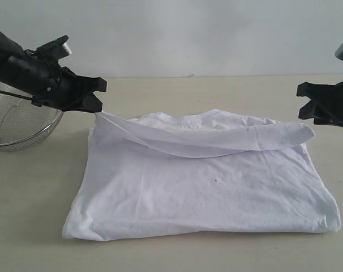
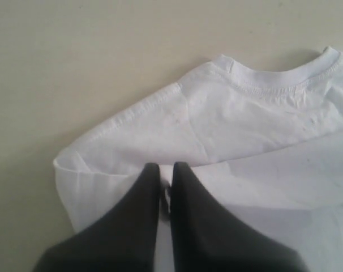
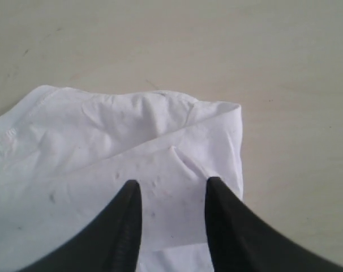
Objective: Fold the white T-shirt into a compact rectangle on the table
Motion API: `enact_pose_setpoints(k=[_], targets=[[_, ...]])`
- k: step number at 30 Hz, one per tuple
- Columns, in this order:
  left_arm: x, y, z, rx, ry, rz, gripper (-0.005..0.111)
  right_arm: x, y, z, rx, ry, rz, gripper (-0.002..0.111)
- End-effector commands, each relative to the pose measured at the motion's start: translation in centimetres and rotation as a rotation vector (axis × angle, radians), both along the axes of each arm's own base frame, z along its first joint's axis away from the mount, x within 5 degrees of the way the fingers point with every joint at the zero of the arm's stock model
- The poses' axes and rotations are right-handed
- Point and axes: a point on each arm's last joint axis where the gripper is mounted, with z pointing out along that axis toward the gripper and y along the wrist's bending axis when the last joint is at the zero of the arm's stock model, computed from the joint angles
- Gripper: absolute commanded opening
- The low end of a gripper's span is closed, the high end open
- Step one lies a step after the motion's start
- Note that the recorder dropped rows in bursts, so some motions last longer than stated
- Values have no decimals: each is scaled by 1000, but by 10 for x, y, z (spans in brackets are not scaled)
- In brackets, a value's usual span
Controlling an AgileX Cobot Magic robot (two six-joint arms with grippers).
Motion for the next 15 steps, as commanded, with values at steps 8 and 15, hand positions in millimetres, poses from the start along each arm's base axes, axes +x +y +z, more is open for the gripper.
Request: enact_pose_setpoints(k=[8, 15], targets=[[1, 2, 1, 5, 3, -6, 5, 2, -5, -30, -17, 98, -6, 32], [-1, 1, 1, 0, 16, -18, 5, 3, -6, -38, -21, 113, -14, 32]])
